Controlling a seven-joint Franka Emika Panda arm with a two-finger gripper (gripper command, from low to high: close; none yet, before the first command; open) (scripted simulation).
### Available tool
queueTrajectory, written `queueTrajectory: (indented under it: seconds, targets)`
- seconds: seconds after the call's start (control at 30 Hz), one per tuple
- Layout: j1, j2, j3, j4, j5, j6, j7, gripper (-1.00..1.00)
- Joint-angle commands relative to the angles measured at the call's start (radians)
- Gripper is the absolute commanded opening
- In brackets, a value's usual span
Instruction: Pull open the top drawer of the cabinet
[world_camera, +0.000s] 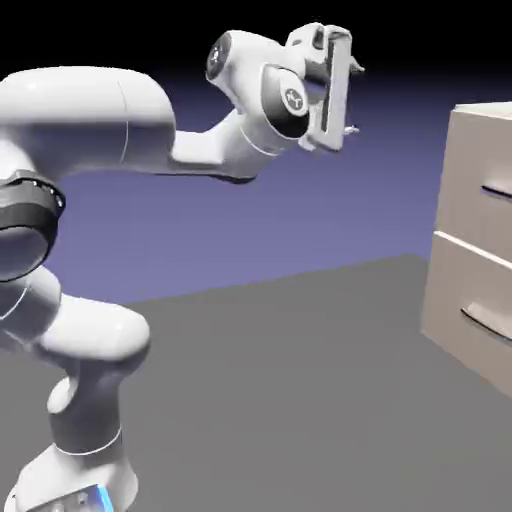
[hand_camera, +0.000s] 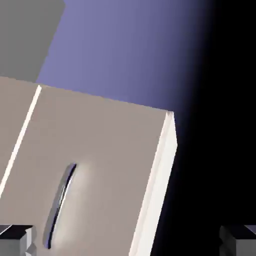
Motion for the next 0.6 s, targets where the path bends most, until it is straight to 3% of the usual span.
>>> queueTrajectory:
  seconds: [0.0,0.57]
  targets:
    - [0.033,-0.007,-0.028,0.021,-0.044,-0.005,-0.043,0.00]
    - [0.601,-0.122,-0.495,0.376,-0.783,-0.084,-0.774,0.00]
